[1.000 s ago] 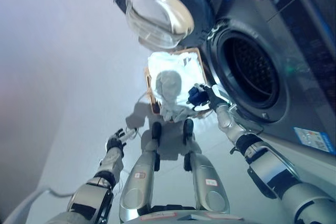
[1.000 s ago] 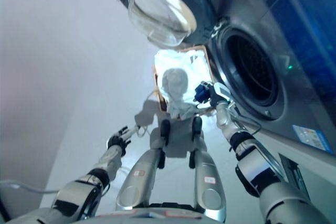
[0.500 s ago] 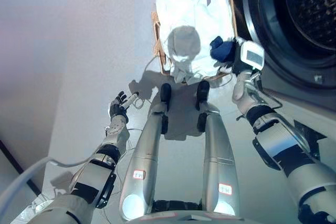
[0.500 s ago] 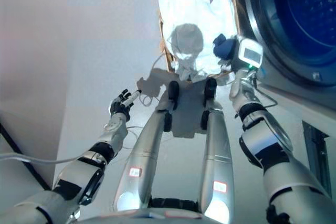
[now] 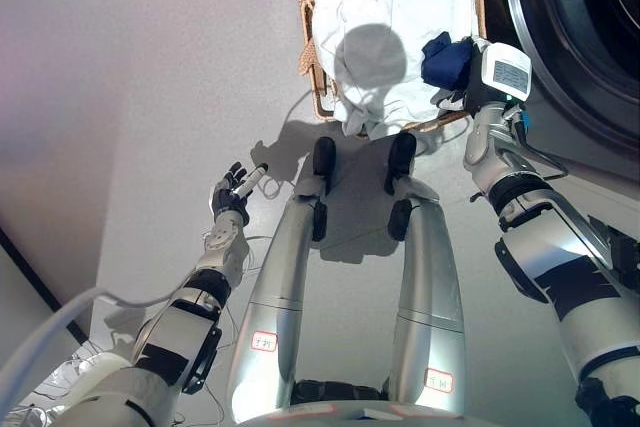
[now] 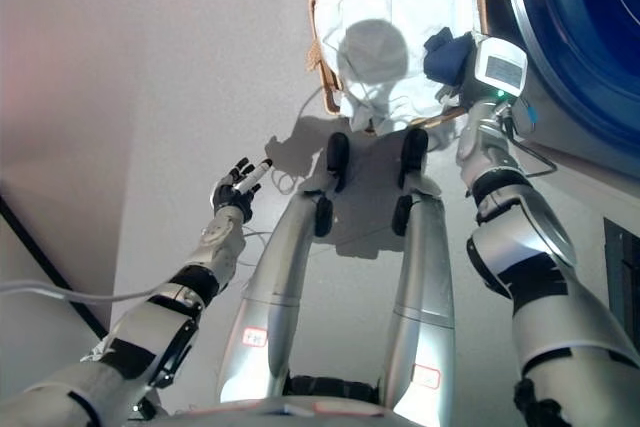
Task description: Put the clothes in the basket into the washing machine.
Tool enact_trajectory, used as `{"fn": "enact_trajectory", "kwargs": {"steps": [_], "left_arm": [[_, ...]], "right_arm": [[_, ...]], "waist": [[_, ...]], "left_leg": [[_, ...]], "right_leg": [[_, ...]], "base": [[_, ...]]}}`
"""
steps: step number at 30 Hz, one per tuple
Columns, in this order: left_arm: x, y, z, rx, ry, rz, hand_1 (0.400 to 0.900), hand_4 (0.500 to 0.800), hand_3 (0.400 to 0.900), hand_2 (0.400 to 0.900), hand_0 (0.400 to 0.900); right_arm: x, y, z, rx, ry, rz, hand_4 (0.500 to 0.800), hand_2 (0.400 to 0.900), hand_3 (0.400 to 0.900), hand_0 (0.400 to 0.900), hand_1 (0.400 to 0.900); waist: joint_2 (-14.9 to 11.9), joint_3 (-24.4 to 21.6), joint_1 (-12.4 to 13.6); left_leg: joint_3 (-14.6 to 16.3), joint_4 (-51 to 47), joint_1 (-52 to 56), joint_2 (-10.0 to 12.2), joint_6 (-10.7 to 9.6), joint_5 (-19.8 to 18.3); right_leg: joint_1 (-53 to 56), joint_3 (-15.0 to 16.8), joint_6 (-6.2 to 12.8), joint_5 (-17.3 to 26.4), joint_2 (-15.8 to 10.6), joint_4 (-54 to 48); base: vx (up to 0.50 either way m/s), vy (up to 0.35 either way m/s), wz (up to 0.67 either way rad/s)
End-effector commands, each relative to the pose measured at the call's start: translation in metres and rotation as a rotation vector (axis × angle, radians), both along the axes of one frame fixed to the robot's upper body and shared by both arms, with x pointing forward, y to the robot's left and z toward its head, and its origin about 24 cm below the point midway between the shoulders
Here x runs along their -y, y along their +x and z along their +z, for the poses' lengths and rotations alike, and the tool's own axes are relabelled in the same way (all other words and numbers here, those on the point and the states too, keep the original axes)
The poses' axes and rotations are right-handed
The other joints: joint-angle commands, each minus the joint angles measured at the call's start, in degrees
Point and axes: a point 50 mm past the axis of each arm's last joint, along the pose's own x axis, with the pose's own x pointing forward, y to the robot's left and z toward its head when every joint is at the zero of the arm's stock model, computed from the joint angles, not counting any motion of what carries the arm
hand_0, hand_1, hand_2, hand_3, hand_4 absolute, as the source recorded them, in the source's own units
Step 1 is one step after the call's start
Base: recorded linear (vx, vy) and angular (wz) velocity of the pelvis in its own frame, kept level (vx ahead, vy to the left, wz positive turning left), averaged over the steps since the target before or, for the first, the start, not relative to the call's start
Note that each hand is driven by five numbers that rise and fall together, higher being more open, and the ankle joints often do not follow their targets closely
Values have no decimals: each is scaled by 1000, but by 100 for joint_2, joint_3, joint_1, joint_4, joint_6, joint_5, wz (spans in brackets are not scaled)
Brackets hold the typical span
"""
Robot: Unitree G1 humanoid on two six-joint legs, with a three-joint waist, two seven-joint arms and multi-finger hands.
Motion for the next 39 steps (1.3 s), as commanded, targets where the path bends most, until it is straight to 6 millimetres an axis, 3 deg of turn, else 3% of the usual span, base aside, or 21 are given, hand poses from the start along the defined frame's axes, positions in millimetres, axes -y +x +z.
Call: {"fn": "enact_trajectory", "kwargs": {"steps": [1,10,16,20,22,28,34,39], "left_arm": [[-10,-24,-32,-120,3,67,900,800,900,900,900],[-14,-28,-36,-137,8,91,900,800,900,900,900],[-23,-32,-35,-115,2,153,900,800,900,900,900],[-30,-37,-39,-119,-35,214,900,800,900,900,900],[-32,-40,-40,-123,-55,239,900,800,900,900,900],[-36,-46,-48,-163,-101,287,900,800,900,900,900],[-33,-46,-50,-179,-112,279,900,800,900,900,900],[-30,-46,-51,-190,-106,248,900,800,900,900,900]], "right_arm": [[24,-19,-52,-189,20,-62,500,400,400,400,400],[28,-21,-49,-135,39,-92,500,400,400,400,400],[14,-11,-1,162,143,-11,500,400,400,400,400],[-12,-10,51,475,465,171,500,400,400,400,400],[-21,-15,62,579,625,250,500,400,400,400,400],[-27,-27,69,916,1391,405,500,400,400,400,400],[-11,-25,80,1162,1765,357,500,400,400,400,400],[8,-18,103,1314,2047,305,500,400,400,400,400]], "waist": [[318,-707,-102],[252,-782,-130],[99,-841,-259],[-26,-825,-402],[-72,-823,-478],[-107,-732,-621],[-45,-794,-604],[68,-836,-474]], "left_leg": [[-195,-64,3,-30,-143,-585],[-195,-145,73,-29,-168,-543],[-153,-408,345,7,-183,-515],[-159,-527,571,46,-187,-522],[-146,-597,642,66,-190,-526],[-155,-774,961,125,-210,-549],[-162,-838,1072,126,-232,-531],[-141,-890,1122,125,-252,-517]], "right_leg": [[-193,134,380,-687,15,361],[-139,138,380,-675,21,324],[110,193,418,-603,65,94],[362,220,422,-564,120,-97],[435,210,432,-549,129,-179],[799,210,419,-549,199,-423],[932,206,397,-545,208,-509],[970,238,401,-537,214,-547]], "base": [[0,0,0],[0,1,0],[-4,24,-12],[-1,16,-15],[0,17,-13],[5,10,-7],[0,0,0],[0,0,0]]}}
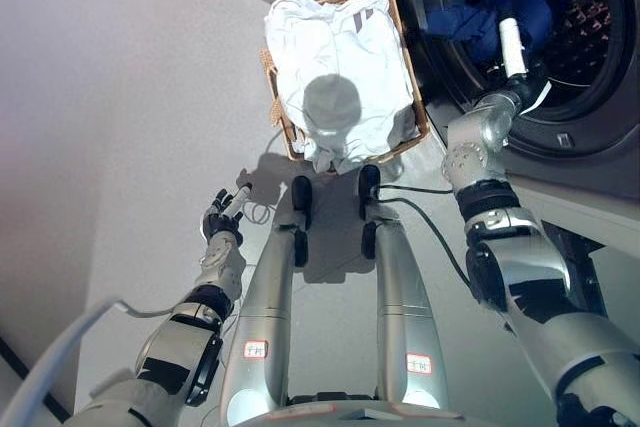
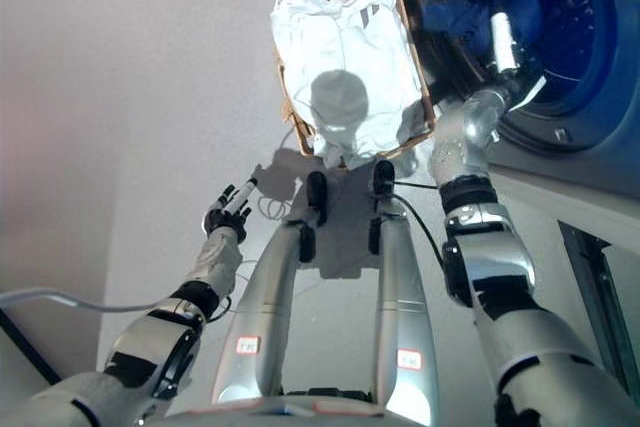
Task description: Put the clothes in the basket into the washing machine.
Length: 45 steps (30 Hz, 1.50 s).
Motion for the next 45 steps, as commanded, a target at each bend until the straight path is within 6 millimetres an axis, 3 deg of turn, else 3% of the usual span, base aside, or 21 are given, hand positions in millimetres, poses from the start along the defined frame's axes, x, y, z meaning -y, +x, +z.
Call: {"fn": "enact_trajectory", "kwargs": {"steps": [1,4,5,6,10,18,25,32,38,41,45], "left_arm": [[-18,-22,-21,-89,19,61,900,800,900,900,900],[-13,-22,-22,-86,26,26,900,800,900,900,900],[-11,-23,-23,-87,24,15,900,800,900,900,900],[-11,-24,-24,-87,26,11,900,800,900,900,900],[-9,-29,-29,-101,21,5,900,800,900,900,900],[-1,-28,-30,-112,10,-3,900,800,900,900,900],[2,-31,-33,-117,-9,7,900,800,900,900,900],[-2,-45,-47,-196,-21,27,900,800,900,900,900],[-4,-74,-70,-297,-37,17,900,800,900,900,900],[-13,-101,-86,-376,3,-16,900,800,900,900,900],[-37,-130,-98,-473,67,-22,900,800,900,900,900]], "right_arm": [[34,-12,66,314,136,-114,500,400,400,400,400],[53,-17,78,351,220,-157,500,400,400,400,400],[60,-19,82,350,210,-157,631,618,618,618,618],[66,-20,85,344,195,-166,800,900,900,900,900],[73,-22,91,344,139,-154,800,900,900,900,900],[69,-19,82,334,141,-143,800,900,900,900,900],[48,-10,48,262,112,-94,800,900,900,900,900],[-4,-8,-42,115,98,66,800,900,900,900,900],[-39,-47,-156,-143,52,237,800,900,900,900,900],[-28,-82,-216,-455,-171,340,800,900,900,900,900],[-6,-133,-275,-929,-578,506,800,900,900,900,900]], "waist": [[355,-160,88],[449,-184,179],[480,-193,228],[504,-206,261],[535,-242,342],[523,-268,340],[443,-276,264],[257,-271,130],[97,-360,-14],[-17,-545,-74],[-138,-923,-58]], "left_leg": [[-211,-420,394,15,-313,-391],[-184,-469,427,8,-324,-356],[-185,-481,433,-2,-321,-343],[-186,-487,446,-8,-320,-338],[-176,-485,444,-7,-318,-335],[-163,-511,445,5,-315,-322],[-149,-577,639,25,-323,-306],[-207,-866,1441,14,-317,-335],[-259,-1464,2734,22,-307,-298],[-282,-2115,3632,52,-323,-175],[-333,-2956,4559,89,-359,37]], "right_leg": [[156,111,335,-616,15,197],[167,116,347,-629,-7,206],[165,120,349,-636,-17,222],[166,120,353,-645,-25,231],[160,119,363,-646,-42,240],[168,99,370,-629,-47,230],[392,64,360,-597,-24,137],[1287,-63,363,-549,10,-273],[2708,-213,419,-421,52,-1076],[3650,-282,477,-273,123,-1752],[4609,-390,542,-81,198,-2579]], "base": [[23,-11,3],[18,-9,6],[19,-10,5],[24,-11,4],[0,0,0],[0,0,0],[0,0,0],[12,17,-5],[77,43,-7],[119,44,-8],[83,13,3]]}}
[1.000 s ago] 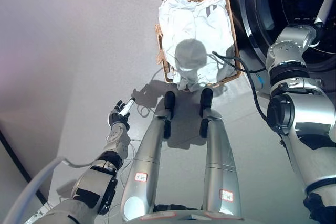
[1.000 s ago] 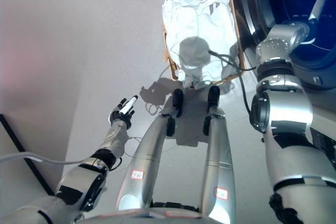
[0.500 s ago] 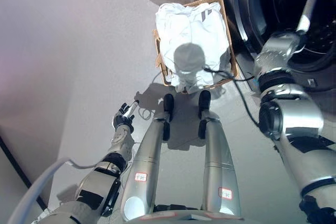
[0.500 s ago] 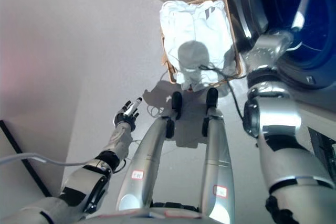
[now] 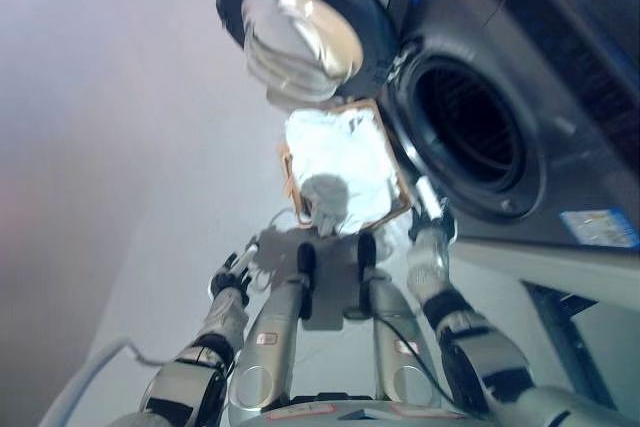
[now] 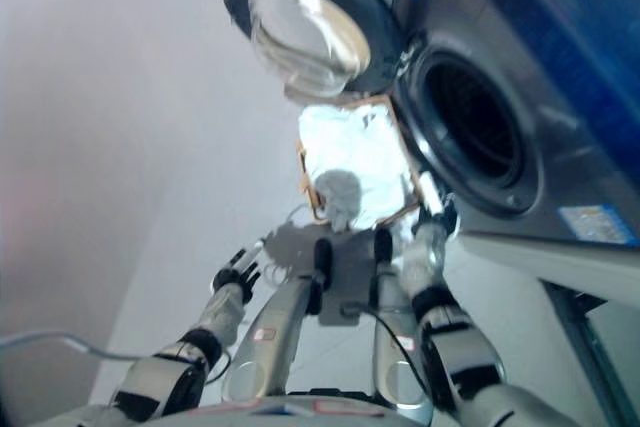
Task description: Put the clothes in the basket into the washing machine.
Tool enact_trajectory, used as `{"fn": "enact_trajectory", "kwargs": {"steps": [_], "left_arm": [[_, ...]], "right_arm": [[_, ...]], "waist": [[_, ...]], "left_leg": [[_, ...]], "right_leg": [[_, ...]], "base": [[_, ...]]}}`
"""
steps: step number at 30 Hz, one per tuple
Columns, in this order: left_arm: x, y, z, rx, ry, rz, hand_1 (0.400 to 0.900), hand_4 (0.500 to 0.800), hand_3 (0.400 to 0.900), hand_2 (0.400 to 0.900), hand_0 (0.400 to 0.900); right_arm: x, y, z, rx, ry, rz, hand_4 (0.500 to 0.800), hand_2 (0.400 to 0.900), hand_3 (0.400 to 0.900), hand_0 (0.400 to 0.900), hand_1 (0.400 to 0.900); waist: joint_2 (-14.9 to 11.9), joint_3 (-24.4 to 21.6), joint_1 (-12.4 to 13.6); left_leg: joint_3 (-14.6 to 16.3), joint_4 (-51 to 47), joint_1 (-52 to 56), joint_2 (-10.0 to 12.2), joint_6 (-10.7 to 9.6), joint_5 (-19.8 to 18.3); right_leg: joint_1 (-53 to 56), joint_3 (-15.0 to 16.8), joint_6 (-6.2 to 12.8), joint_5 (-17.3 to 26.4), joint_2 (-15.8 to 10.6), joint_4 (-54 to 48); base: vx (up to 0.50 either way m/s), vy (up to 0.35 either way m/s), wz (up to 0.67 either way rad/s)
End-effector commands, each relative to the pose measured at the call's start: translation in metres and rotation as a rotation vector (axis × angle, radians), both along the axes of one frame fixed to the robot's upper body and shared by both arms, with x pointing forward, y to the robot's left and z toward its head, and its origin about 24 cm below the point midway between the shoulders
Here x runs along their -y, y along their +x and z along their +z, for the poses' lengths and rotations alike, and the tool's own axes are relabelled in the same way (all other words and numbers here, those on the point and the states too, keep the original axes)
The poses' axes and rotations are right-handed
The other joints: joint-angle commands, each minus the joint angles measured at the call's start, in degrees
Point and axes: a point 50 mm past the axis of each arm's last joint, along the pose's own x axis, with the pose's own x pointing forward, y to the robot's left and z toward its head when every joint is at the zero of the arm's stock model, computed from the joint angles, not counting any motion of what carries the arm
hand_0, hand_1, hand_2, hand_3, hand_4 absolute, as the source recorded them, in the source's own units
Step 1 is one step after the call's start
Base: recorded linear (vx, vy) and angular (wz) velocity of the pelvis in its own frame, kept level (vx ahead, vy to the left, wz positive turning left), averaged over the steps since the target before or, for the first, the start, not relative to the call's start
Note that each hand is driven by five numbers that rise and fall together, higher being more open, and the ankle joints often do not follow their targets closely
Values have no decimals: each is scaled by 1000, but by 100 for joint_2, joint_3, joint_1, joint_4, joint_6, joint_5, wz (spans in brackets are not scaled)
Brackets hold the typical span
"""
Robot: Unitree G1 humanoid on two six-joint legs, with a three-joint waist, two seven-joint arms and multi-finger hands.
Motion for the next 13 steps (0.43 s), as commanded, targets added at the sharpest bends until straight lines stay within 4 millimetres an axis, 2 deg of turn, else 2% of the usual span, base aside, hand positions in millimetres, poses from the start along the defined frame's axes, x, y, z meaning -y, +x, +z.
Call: {"fn": "enact_trajectory", "kwargs": {"steps": [1,5,8,13], "left_arm": [[-26,-21,-5,-73,106,-53,900,800,900,900,900],[-36,-42,-13,-159,155,-109,900,800,900,900,900],[-37,-60,-20,-234,160,-143,900,800,900,900,900],[-28,-92,-33,-349,125,-199,900,800,900,900,900]], "right_arm": [[37,-11,-3,-178,-446,290,800,900,900,900,900],[54,-62,-39,-492,-631,493,800,900,900,900,900],[57,-93,-56,-652,-619,558,800,900,900,900,900],[60,-135,-73,-801,-505,530,800,900,900,900,900]], "waist": [[156,-502,44],[101,-827,102],[73,-1038,146],[78,-1257,151]], "left_leg": [[-193,-1092,957,58,-393,20],[-212,-1564,1504,121,-356,94],[-188,-1891,1842,164,-360,175],[-132,-2055,2311,188,-310,110]], "right_leg": [[769,-150,262,-388,134,-236],[1344,-200,273,-251,162,-800],[1644,-192,282,-206,194,-1057],[2103,-193,275,-277,224,-1173]], "base": [[73,-14,13],[54,3,1],[42,-6,-5],[64,-10,-1]]}}
